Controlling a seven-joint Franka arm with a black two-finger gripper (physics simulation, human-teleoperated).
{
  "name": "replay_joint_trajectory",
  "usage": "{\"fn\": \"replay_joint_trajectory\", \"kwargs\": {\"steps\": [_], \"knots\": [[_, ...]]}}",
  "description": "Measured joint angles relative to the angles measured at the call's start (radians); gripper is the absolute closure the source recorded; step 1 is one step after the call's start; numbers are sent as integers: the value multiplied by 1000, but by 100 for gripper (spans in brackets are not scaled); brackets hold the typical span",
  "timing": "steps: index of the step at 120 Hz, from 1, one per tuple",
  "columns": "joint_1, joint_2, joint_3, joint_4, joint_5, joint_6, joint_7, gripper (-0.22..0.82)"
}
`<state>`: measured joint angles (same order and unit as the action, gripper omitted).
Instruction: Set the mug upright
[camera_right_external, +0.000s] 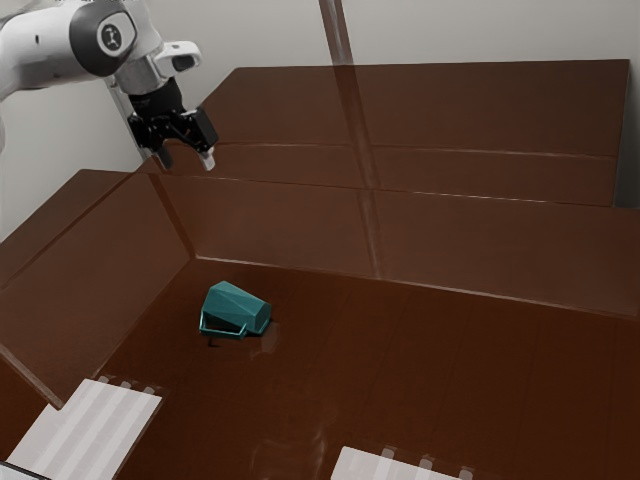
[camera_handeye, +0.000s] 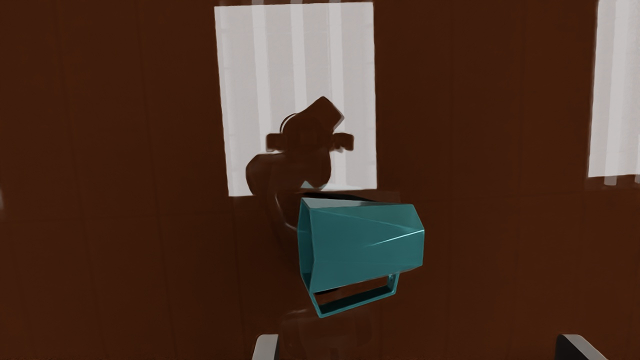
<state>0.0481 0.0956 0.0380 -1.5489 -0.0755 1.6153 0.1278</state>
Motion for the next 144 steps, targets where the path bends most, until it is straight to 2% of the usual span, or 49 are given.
{"fn": "replay_joint_trajectory", "kwargs": {"steps": [32, 61, 112, 144], "knots": [[53, 4, 146, -121, -288, -3, 109, 0], [75, 42, 232, -243, -460, 2, 252, 0], [98, 214, 243, -332, -666, 41, 451, 0], [98, 231, 239, -395, -765, 66, 532, 0]]}}
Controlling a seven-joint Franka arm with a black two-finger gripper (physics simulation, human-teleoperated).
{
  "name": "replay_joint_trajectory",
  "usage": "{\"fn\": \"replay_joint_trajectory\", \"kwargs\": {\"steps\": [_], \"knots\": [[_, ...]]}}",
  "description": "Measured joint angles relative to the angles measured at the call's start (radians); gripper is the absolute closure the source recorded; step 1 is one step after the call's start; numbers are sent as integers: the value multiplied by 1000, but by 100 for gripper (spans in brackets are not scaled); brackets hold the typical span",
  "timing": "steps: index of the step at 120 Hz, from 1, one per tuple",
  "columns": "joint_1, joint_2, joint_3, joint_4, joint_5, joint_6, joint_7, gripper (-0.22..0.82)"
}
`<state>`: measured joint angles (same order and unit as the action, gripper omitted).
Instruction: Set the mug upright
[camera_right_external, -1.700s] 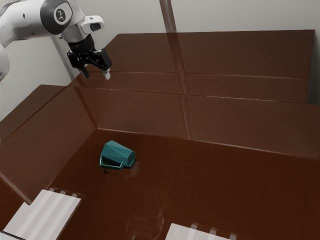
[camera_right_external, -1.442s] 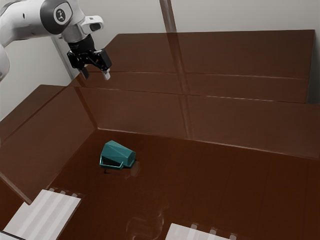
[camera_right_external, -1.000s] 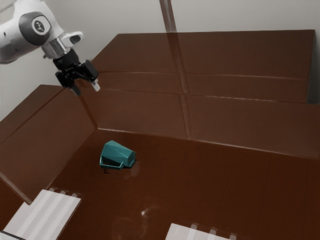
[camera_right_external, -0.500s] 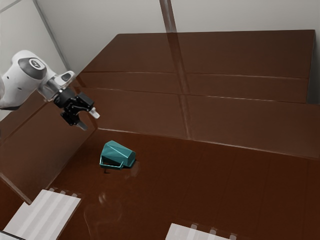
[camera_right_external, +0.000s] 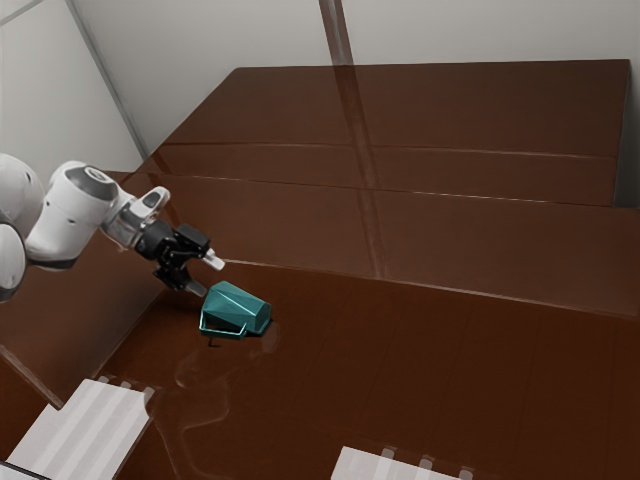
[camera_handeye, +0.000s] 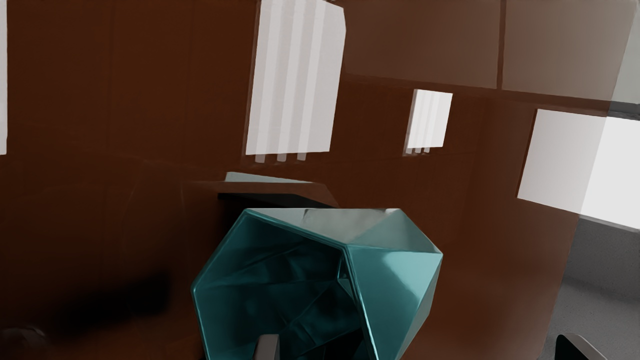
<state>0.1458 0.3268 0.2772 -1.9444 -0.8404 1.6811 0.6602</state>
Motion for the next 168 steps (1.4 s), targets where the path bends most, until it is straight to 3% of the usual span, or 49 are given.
{"fn": "replay_joint_trajectory", "kwargs": {"steps": [40, 45, 66, 86, 115, 145, 168], "knots": [[-2, 4, -33, -63, -88, 33, 63, 2], [-2, 5, -36, -69, -95, 35, 69, 8], [-2, 5, -39, -70, -108, 45, 89, 50], [-4, -1, -41, -64, -109, 47, 104, 68], [-5, -16, -51, -64, -104, 47, 119, 75], [-15, -134, -52, -71, -92, 34, 125, 77], [-45, -215, -103, -24, 141, 75, 58, 77]]}}
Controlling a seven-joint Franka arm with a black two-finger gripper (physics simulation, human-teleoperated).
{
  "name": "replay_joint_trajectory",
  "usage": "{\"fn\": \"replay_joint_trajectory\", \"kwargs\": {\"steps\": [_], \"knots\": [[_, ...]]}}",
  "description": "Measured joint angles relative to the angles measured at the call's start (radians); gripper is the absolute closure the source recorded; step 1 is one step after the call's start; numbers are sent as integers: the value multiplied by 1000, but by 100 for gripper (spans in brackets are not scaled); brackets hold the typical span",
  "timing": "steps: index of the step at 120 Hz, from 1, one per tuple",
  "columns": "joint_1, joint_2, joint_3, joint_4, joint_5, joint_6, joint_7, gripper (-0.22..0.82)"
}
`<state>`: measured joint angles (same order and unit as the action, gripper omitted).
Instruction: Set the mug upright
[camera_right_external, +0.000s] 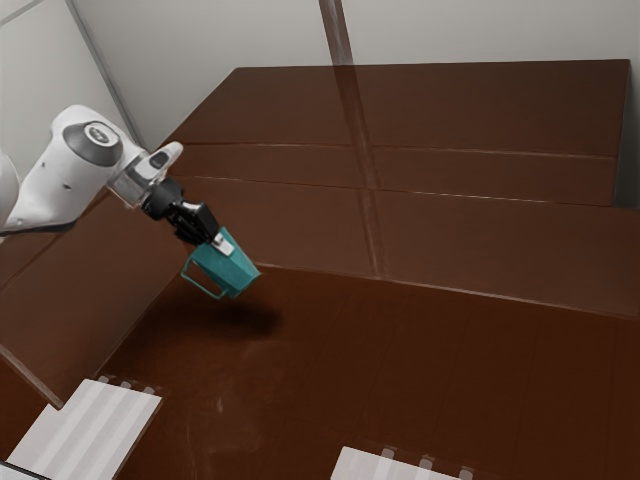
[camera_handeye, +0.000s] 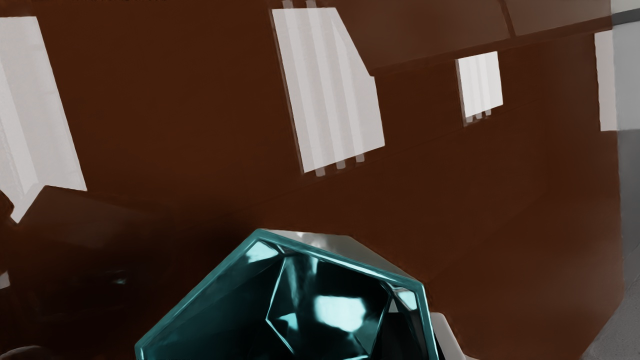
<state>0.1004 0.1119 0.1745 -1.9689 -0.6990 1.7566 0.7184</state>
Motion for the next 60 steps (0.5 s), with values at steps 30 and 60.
{"fn": "replay_joint_trajectory", "kwargs": {"steps": [30, 60], "knots": [[-9, -36, -137, 30, 383, 134, -144, 77], [-12, -40, -201, -64, 580, 313, -298, 78]]}}
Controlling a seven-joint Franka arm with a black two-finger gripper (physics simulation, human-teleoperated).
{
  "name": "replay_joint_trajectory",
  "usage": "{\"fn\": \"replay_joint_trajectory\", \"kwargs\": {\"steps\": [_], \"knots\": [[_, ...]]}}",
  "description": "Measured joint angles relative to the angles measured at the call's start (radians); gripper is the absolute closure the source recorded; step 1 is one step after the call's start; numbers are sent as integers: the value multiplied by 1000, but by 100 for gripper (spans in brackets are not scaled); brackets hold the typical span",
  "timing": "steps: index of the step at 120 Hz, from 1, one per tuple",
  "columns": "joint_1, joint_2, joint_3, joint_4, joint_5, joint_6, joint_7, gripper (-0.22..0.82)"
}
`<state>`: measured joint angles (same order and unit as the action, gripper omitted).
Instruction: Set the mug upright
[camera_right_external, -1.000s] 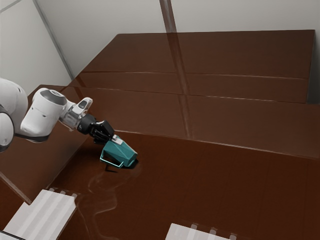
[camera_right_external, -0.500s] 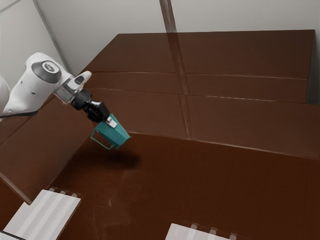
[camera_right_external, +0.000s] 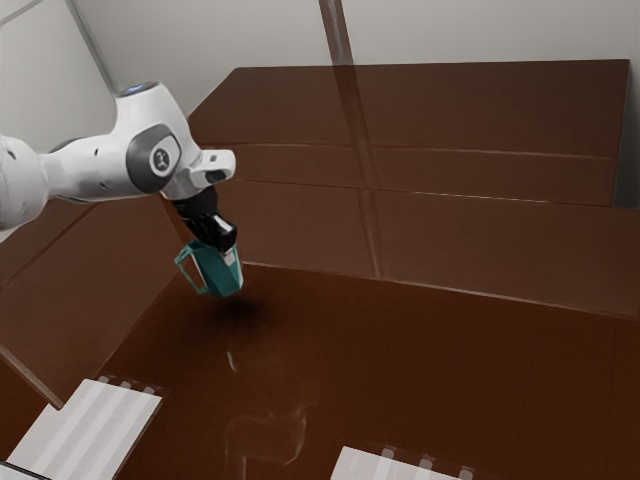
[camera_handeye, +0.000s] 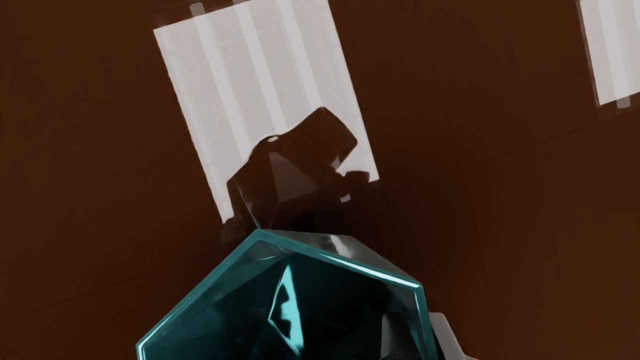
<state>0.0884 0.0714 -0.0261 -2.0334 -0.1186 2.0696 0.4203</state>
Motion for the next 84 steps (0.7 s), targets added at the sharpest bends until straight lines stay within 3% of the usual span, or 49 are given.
{"fn": "replay_joint_trajectory", "kwargs": {"steps": [38, 84], "knots": [[-2, -38, -18, -176, 51, 260, -141, 78], [-5, 4, -29, -197, 59, 342, -241, 78]]}}
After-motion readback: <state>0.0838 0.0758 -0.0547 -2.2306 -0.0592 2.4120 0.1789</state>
